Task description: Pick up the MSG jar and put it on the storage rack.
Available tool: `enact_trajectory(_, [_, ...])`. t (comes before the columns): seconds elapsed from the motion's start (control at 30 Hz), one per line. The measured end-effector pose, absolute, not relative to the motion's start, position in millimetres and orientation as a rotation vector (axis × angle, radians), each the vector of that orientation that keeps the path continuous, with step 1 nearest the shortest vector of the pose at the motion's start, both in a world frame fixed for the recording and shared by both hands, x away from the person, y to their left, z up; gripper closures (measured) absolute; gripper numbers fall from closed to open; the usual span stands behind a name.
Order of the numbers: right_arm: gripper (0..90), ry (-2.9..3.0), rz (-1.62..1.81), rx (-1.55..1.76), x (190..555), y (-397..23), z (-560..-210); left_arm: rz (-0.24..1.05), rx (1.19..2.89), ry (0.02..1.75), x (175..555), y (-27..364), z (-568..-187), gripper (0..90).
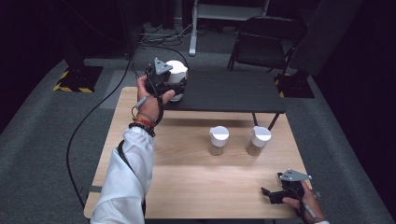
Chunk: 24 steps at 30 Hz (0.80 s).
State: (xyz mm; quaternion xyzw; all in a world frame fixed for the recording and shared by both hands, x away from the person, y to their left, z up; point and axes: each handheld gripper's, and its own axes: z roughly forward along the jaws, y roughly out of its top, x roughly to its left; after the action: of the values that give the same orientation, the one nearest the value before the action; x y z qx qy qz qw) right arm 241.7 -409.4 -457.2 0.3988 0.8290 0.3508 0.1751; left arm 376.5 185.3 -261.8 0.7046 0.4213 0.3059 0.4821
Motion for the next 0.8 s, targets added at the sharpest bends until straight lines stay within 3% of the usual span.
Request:
enact_trajectory(0.57, [0.0, 2.350, 0.993, 1.129, 241.8, -409.2, -457.1, 0.756, 1.695, 1.031, 373.1, 189.0, -271.2, 24.9])
enact_trajectory(0.8, [0.0, 2.350, 0.993, 1.129, 241.8, -409.2, -457.2, 0.780, 1.692, 1.053, 372.5, 184.4, -272.6, 17.4])
